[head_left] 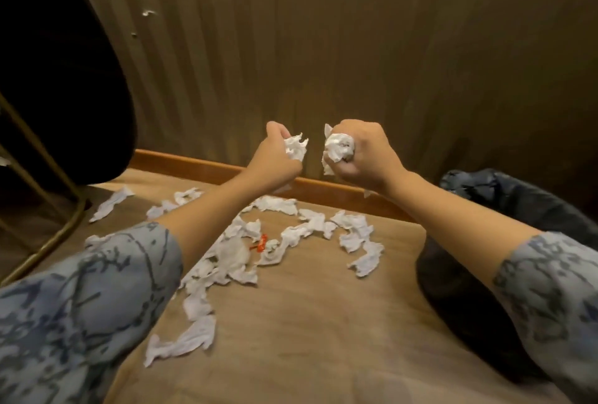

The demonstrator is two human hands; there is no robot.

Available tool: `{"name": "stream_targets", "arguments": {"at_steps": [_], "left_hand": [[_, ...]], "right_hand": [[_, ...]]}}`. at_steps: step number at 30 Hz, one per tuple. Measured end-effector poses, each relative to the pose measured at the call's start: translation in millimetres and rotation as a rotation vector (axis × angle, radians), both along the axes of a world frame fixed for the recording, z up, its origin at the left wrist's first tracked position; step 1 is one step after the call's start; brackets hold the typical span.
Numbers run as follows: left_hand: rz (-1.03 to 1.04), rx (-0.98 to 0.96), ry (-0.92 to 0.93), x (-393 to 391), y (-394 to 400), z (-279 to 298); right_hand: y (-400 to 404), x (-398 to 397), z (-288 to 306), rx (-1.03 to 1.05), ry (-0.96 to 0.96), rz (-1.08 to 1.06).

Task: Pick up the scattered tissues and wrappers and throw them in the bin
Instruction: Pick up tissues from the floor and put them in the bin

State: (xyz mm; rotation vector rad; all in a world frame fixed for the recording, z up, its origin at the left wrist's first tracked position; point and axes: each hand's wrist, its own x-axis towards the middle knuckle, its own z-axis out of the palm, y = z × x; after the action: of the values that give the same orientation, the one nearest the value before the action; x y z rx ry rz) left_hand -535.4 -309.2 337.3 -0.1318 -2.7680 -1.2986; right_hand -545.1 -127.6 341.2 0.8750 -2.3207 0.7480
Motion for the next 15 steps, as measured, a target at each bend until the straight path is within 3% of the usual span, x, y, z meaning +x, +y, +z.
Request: {"name": "stream_targets", "arguments": {"at_steps": [9,15], "left_hand": [[-0.124,0.59,0.021,-10,196,-5],[-0.09,0.729,-0.148,-5,309,-20]], "right_hand": [[164,24,-4,-0.295,0.048,-0.291],[242,42,-29,-0.605,-0.086,-0.514]]}}
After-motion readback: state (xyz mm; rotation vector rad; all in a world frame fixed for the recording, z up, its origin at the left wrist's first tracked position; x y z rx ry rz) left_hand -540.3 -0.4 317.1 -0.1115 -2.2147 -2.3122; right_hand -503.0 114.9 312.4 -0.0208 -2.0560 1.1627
